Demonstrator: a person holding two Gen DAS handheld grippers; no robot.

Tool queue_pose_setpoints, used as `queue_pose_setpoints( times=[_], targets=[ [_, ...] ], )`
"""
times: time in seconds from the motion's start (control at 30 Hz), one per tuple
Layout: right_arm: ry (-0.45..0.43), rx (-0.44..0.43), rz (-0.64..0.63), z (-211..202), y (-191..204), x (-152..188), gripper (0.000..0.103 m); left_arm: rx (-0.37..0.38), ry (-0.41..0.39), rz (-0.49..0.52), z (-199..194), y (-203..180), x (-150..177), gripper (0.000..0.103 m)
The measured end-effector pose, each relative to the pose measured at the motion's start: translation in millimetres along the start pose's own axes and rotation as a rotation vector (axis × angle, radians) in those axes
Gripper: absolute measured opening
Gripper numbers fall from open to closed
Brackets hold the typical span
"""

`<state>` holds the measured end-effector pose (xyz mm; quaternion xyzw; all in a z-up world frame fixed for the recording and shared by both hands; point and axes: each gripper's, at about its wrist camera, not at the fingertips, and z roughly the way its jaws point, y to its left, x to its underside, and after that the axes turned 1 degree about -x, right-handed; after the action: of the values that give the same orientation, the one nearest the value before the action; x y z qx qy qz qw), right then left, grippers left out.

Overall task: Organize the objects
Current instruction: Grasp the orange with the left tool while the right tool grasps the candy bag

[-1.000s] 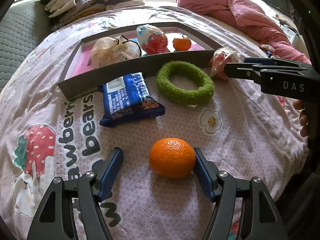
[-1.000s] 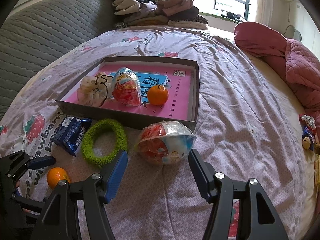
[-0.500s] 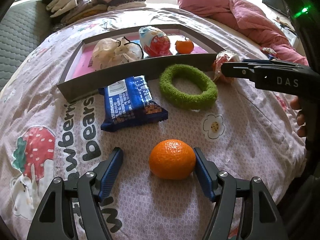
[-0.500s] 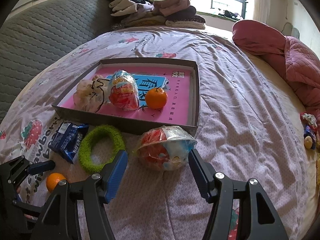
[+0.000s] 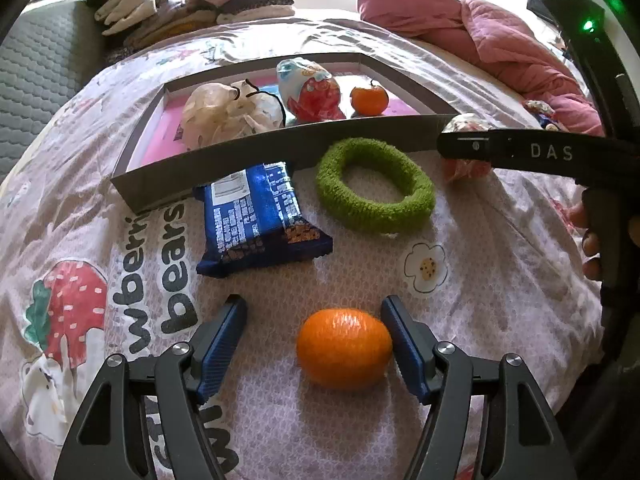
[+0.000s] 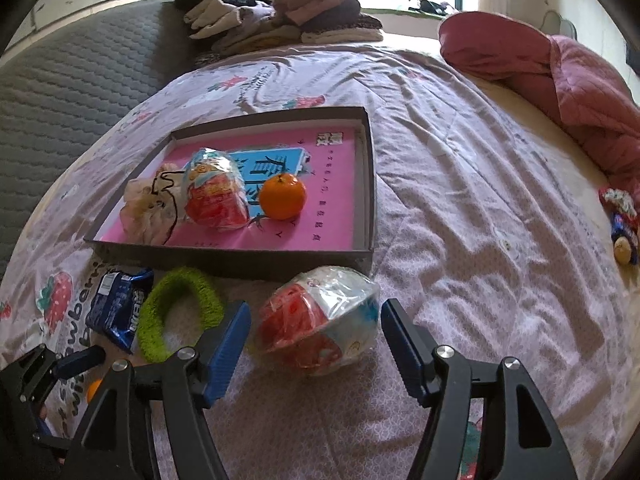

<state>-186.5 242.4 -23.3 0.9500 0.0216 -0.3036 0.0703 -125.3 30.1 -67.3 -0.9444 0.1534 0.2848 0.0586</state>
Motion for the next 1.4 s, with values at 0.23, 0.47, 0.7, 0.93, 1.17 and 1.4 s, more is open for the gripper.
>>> queue_pose_setpoints(
  times=[0.23,0.47,0.7,0.93,1.17,1.4],
  targets=[
    [0.007,0.013,-0.002,2.7,-2.9,3.1,0.067,0.003,-0.006,0.006,-0.5,-0.3,0.9,0.065],
    [0.03,-0.009,0.01,7.0,-9.6,9.6,0.059,0.022,-0.004,0.016,-4.0,1.2,5.2,0.055],
    [0.021,-0.021,0.011,5.2,-13.1,11.0,0.056,0.042,0.002,0.026,-5.9,0.8,9.0,0.042],
    [0.006,-0.023,-0.004,1.4,-10.9,11.0,0.056,0.052,0.004,0.028,-7.5,0.5,9.3,0.041],
    [-0.034,-0.02,-0.02,-8.0,-10.7,8.4,0.055,0.069,-0.006,0.011,-12.5,2.2,6.3,0.04],
    [-0.05,-0.029,-0.03,-13.7,-7.2,6.3,0.055,0.062,-0.034,0.021,-19.6,-0.9,0.6,0.04]
  ],
)
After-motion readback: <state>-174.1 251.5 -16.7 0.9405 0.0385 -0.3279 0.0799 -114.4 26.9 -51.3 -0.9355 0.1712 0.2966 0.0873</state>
